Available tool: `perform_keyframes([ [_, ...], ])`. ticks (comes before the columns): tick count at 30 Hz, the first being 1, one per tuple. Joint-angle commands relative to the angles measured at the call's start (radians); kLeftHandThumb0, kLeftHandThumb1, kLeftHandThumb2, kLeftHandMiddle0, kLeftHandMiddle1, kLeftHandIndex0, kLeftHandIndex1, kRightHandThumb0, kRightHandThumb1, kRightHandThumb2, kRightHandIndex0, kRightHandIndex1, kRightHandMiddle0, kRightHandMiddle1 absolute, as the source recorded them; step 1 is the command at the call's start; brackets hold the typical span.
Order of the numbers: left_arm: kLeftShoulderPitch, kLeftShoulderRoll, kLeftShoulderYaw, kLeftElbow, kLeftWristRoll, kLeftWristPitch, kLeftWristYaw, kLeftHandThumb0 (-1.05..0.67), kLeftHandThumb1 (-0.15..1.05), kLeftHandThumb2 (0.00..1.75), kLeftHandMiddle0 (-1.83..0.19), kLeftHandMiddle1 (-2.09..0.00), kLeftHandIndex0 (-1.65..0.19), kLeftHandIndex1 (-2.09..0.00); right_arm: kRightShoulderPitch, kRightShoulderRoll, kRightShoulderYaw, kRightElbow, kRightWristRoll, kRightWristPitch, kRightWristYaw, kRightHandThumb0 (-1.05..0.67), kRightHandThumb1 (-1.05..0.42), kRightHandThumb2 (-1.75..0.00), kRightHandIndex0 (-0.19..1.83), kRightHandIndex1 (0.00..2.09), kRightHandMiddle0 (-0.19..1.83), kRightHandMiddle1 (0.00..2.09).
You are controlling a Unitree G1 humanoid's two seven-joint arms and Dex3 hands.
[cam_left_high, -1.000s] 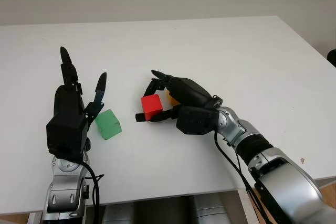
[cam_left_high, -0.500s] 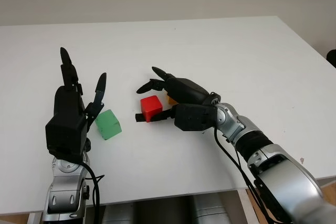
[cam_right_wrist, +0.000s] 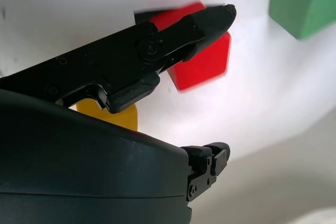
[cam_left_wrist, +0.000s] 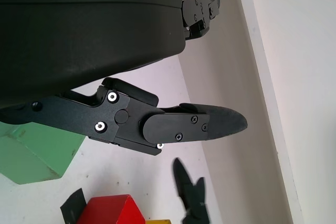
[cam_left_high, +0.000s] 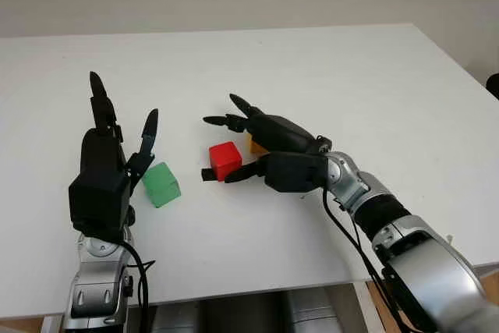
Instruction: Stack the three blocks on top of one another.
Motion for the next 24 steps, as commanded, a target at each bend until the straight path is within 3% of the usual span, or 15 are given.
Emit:
perform_keyframes([
  [1,-0.001,-0.001,0.0,-0.01,-0.001,-0.008,0.002,-0.66,1.05,0.41,0.15,-0.05,0.19,0.0,0.005,-0.022,-0.04,-0.067,0.042,-0.016,0.015,-0.84,-0.92,-0.05,-0.19,0.0,0.12,0.14],
  [8,0.0,0.002,0.003,-0.011,-0.005,-0.029,0.004,-0.63,1.05,0.4,0.15,-0.06,0.19,0.0,0.053,-0.061,-0.155,-0.298,0.158,0.038,0.043,-0.78,-0.9,-0.05,-0.11,0.05,0.15,0.14],
  [12,0.003,-0.002,0.009,-0.012,-0.02,-0.04,0.003,-0.62,1.05,0.39,0.14,-0.06,0.19,0.0,0.052,-0.059,-0.22,-0.317,0.184,0.057,-0.022,-0.67,-0.87,-0.05,0.2,0.24,0.28,0.23],
  [14,0.004,-0.005,0.01,-0.016,-0.023,-0.039,0.005,-0.64,1.05,0.4,0.13,-0.06,0.19,-0.01,0.035,-0.067,-0.233,-0.295,0.176,0.08,-0.038,-0.65,-0.86,-0.05,-0.03,0.91,0.15,0.57],
  [15,0.005,-0.004,0.01,-0.016,-0.021,-0.041,0.006,-0.65,1.05,0.4,0.12,-0.06,0.19,-0.01,0.027,-0.075,-0.236,-0.284,0.172,0.093,-0.038,-0.65,-0.86,-0.05,-0.11,1.05,0.09,0.69],
  [18,0.008,-0.005,0.009,-0.018,-0.018,-0.041,0.008,-0.66,1.05,0.4,0.1,-0.07,0.18,-0.02,0.003,-0.106,-0.229,-0.238,0.142,0.133,-0.032,-0.66,-0.86,-0.05,-0.09,0.82,0.05,0.72],
  [20,0.009,-0.005,0.01,-0.017,-0.019,-0.041,0.008,-0.65,1.05,0.4,0.1,-0.07,0.18,-0.03,-0.019,-0.121,-0.22,-0.191,0.125,0.146,-0.025,-0.66,-0.85,-0.05,0.01,0.55,0.11,0.58],
  [24,0.009,-0.007,0.014,-0.011,-0.021,-0.054,0.014,-0.66,1.05,0.39,0.09,-0.07,0.17,-0.04,-0.081,-0.127,-0.193,-0.049,0.097,0.138,-0.009,-0.63,-0.85,-0.05,0.13,0.27,0.24,0.35],
])
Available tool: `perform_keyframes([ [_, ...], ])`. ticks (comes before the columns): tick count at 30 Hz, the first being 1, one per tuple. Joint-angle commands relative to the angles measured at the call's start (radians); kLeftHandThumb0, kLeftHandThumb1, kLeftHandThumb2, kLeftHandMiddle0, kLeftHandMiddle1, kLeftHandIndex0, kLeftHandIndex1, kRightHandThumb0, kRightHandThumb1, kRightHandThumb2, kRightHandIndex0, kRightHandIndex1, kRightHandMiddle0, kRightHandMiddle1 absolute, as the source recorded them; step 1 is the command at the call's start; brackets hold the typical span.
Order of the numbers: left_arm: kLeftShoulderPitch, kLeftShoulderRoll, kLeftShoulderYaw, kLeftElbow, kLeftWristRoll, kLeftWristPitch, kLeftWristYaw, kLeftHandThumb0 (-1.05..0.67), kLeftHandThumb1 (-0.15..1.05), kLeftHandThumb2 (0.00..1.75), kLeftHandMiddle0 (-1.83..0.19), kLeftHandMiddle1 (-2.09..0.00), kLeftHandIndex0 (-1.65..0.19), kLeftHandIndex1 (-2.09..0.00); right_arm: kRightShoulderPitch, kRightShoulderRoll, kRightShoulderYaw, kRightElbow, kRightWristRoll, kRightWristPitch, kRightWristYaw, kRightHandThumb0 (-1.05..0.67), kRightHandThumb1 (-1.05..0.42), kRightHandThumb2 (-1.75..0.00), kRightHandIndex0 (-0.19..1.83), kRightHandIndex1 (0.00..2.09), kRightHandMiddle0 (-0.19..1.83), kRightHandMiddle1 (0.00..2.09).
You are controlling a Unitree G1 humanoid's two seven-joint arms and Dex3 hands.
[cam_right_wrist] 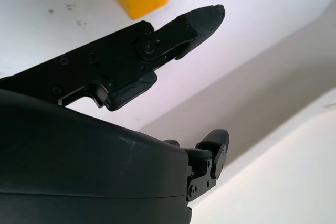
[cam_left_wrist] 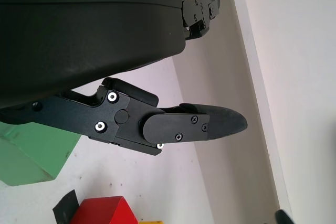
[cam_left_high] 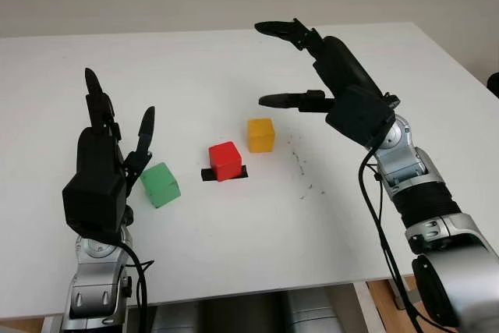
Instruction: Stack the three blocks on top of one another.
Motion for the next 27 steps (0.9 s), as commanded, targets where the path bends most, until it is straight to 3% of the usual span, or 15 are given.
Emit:
perform_keyframes([
  [1,0.003,-0.006,0.003,-0.01,-0.004,-0.015,0.006,-0.65,1.05,0.39,0.08,-0.07,0.16,-0.04,-0.057,0.0,0.019,0.071,-0.014,-0.008,0.003,-0.64,-0.85,-0.05,0.15,0.25,0.26,0.34],
  [11,0.005,0.0,0.003,0.0,0.0,-0.033,0.01,-0.65,1.05,0.39,0.05,-0.06,0.1,-0.07,-0.17,0.052,0.09,0.354,-0.071,0.002,-0.022,-0.7,-0.81,-0.05,0.14,0.12,0.33,0.21],
  [27,0.007,0.002,0.006,0.0,0.019,-0.026,0.022,-0.59,1.05,0.35,0.02,-0.06,0.08,-0.06,-0.179,0.066,0.166,0.418,-0.123,0.038,0.078,-0.8,-0.84,-0.06,0.05,0.05,0.33,0.13],
])
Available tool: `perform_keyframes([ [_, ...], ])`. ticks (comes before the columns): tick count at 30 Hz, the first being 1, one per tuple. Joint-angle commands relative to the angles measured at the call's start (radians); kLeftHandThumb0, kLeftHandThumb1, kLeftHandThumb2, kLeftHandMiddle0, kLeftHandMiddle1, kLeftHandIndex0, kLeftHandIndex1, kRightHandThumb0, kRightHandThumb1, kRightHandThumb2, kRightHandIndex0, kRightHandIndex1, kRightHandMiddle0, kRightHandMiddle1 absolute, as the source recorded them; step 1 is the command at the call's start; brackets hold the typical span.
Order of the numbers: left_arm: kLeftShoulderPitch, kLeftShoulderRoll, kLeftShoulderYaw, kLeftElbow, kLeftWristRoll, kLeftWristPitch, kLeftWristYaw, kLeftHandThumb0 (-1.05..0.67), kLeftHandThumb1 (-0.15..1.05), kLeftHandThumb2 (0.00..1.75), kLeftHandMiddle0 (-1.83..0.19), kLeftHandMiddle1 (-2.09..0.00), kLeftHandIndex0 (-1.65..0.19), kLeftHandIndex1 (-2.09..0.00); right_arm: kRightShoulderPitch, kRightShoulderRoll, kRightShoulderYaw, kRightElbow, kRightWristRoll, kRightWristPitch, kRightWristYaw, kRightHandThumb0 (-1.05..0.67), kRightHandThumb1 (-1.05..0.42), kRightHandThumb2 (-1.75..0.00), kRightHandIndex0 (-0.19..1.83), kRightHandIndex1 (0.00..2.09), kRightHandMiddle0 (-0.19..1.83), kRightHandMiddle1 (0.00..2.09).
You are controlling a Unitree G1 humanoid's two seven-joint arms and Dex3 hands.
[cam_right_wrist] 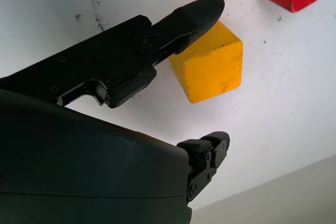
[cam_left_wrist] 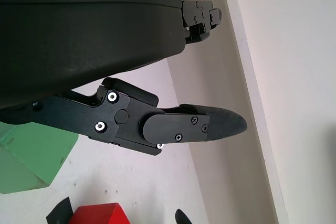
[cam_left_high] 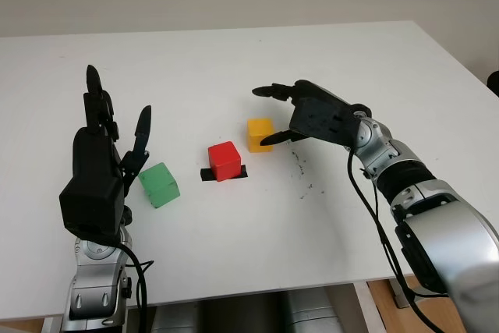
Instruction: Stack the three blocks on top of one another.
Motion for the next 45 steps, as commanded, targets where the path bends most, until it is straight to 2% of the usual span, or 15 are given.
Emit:
perform_keyframes([
  [1,0.005,0.003,0.005,0.002,0.004,-0.004,0.004,-0.59,1.05,0.35,0.02,-0.06,0.08,-0.06,-0.018,-0.007,0.009,0.007,-0.006,0.006,0.006,-0.81,-0.84,-0.06,0.06,0.05,0.33,0.12],
  [6,0.007,0.006,0.003,0.006,0.007,-0.013,0.002,-0.59,1.05,0.35,0.02,-0.06,0.08,-0.06,-0.006,-0.009,0.032,0.007,-0.031,-0.013,-0.03,-0.85,-0.84,-0.06,0.08,0.07,0.38,0.12],
  [16,0.013,0.001,0.0,-0.001,0.011,-0.014,0.001,-0.59,1.05,0.36,0.02,-0.05,0.08,-0.06,0.032,0.036,0.046,0.045,-0.044,0.036,-0.157,-0.66,-0.86,-0.06,0.13,0.07,0.46,0.13],
  [25,0.015,0.0,-0.005,0.001,0.016,-0.018,0.003,-0.6,1.05,0.37,0.02,-0.05,0.09,-0.05,0.056,0.054,0.049,0.069,-0.044,0.033,-0.217,-0.6,-0.87,-0.06,0.22,0.1,0.6,0.19],
  [35,0.009,-0.001,-0.008,0.007,0.014,-0.024,0.001,-0.59,1.05,0.36,0.02,-0.05,0.09,-0.05,0.07,0.06,0.03,0.076,-0.017,0.022,-0.198,-0.61,-0.9,-0.06,0.24,0.08,0.65,0.25],
  [45,0.007,0.0,-0.013,0.003,0.027,-0.017,0.003,-0.6,1.05,0.36,0.02,-0.05,0.09,-0.05,0.091,0.084,-0.045,0.074,0.075,0.043,-0.136,-0.56,-0.91,-0.06,0.24,0.06,0.68,0.33],
])
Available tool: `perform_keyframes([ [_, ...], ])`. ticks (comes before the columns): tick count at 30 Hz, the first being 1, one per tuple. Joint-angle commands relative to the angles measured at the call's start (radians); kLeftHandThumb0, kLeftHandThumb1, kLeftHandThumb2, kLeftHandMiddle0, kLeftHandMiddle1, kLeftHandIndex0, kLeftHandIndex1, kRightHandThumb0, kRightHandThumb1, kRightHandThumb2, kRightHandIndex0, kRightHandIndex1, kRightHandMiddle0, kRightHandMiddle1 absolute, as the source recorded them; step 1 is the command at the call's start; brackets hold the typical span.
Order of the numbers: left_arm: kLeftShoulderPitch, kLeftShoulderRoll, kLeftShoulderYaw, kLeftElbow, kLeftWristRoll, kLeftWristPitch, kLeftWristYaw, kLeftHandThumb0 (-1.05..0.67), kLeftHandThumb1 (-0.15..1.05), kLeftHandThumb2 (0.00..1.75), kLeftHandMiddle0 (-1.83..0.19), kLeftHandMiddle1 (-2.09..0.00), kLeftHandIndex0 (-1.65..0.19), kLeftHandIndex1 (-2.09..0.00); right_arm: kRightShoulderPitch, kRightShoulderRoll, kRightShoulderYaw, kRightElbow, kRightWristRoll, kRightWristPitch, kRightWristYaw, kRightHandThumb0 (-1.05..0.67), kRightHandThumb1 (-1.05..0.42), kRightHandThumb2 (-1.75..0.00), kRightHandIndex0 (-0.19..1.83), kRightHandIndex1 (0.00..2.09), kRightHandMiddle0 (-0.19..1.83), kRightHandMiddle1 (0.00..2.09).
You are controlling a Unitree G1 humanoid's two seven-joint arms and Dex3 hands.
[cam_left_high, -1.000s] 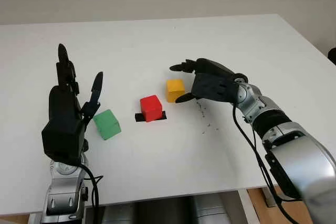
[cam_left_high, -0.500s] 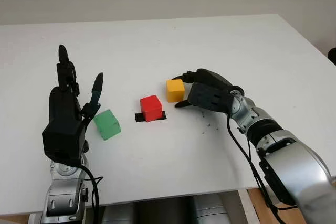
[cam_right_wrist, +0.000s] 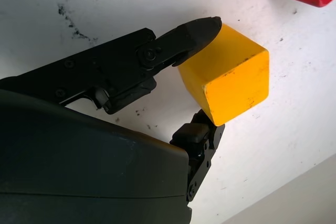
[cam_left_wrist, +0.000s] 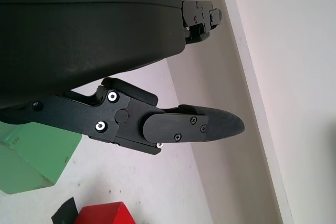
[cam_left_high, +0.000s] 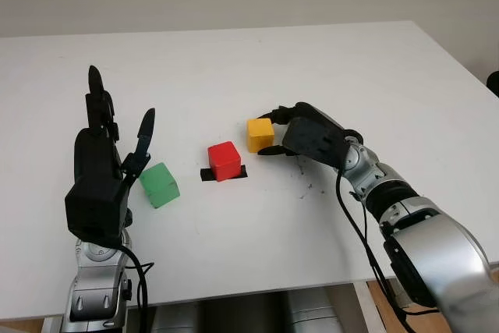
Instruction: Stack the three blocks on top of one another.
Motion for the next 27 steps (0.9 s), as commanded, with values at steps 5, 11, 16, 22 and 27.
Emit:
perform_keyframes([
  [5,-0.002,-0.005,-0.008,-0.006,0.01,0.011,0.006,-0.61,1.05,0.36,0.03,-0.05,0.09,-0.05,0.027,0.023,-0.039,0.005,0.043,0.006,0.042,-0.56,-0.91,-0.05,0.22,0.05,0.52,0.66],
  [11,0.002,-0.001,-0.008,0.0,0.015,0.001,0.009,-0.61,1.05,0.36,0.03,-0.05,0.09,-0.05,0.037,0.031,-0.049,0.003,0.052,-0.018,0.039,-0.54,-0.93,-0.06,0.25,0.06,0.47,0.97],
  [16,0.001,-0.004,-0.009,0.002,0.014,0.001,0.012,-0.6,1.05,0.36,0.04,-0.05,0.09,-0.05,0.045,0.033,-0.043,0.005,0.043,-0.039,0.021,-0.54,-0.96,-0.06,0.28,0.07,0.49,1.15],
  [22,0.005,-0.007,-0.009,0.003,0.009,0.0,0.013,-0.61,1.05,0.36,0.04,-0.05,0.1,-0.05,0.055,0.032,-0.034,0.004,0.028,-0.076,-0.008,-0.5,-0.96,-0.05,0.31,0.07,0.44,1.38],
  [27,0.008,-0.004,-0.008,0.004,0.005,-0.005,0.011,-0.6,1.05,0.35,0.04,-0.05,0.1,-0.05,0.059,0.028,-0.046,0.0,0.035,-0.111,-0.025,-0.47,-0.96,-0.06,0.31,0.06,0.4,1.45],
])
